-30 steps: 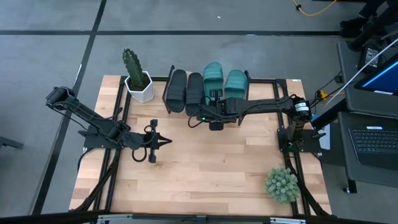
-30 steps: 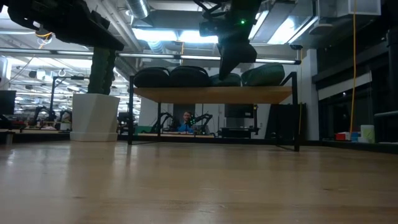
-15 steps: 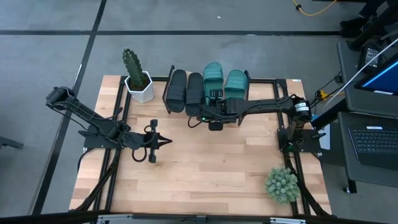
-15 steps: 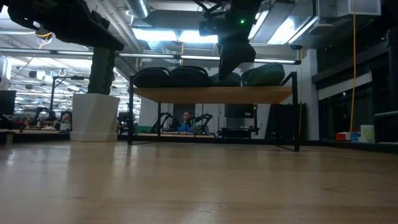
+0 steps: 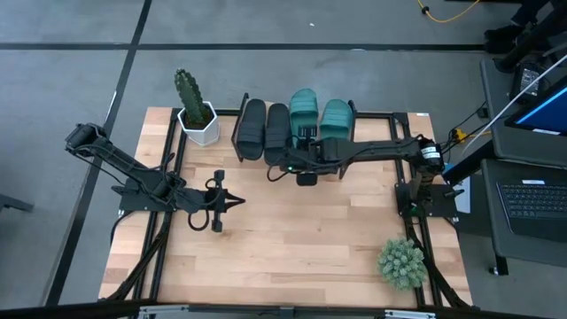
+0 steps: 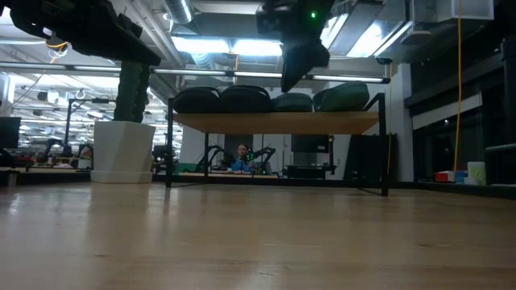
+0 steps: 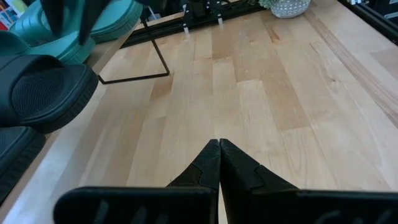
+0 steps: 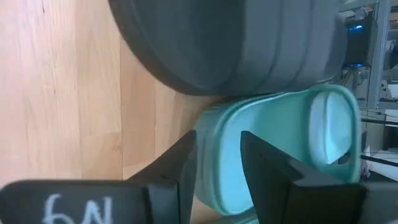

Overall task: Pick and place slides into the shelf
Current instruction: Adjust the green slides on the shelf

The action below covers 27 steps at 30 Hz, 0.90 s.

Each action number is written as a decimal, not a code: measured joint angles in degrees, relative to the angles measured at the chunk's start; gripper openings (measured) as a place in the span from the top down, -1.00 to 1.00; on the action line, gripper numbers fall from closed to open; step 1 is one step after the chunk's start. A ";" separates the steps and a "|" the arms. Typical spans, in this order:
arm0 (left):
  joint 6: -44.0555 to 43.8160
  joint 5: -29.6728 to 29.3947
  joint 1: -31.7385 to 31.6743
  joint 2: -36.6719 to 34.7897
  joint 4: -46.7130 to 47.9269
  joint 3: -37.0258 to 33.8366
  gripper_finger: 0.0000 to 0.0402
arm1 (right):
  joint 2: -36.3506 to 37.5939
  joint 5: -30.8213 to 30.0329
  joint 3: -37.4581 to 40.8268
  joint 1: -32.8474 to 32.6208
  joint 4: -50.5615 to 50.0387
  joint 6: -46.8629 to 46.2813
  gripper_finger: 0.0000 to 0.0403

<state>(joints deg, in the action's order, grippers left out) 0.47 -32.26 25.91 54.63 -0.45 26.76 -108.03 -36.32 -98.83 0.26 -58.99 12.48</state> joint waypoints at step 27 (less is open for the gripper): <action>-0.02 0.01 0.00 0.00 0.00 0.00 1.00 | 0.04 -0.06 -16.11 3.39 -28.36 -3.11 0.38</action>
<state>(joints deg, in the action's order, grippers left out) 0.45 -32.25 25.91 54.63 -0.45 26.76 -107.98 -36.38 -114.94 3.65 -87.35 9.36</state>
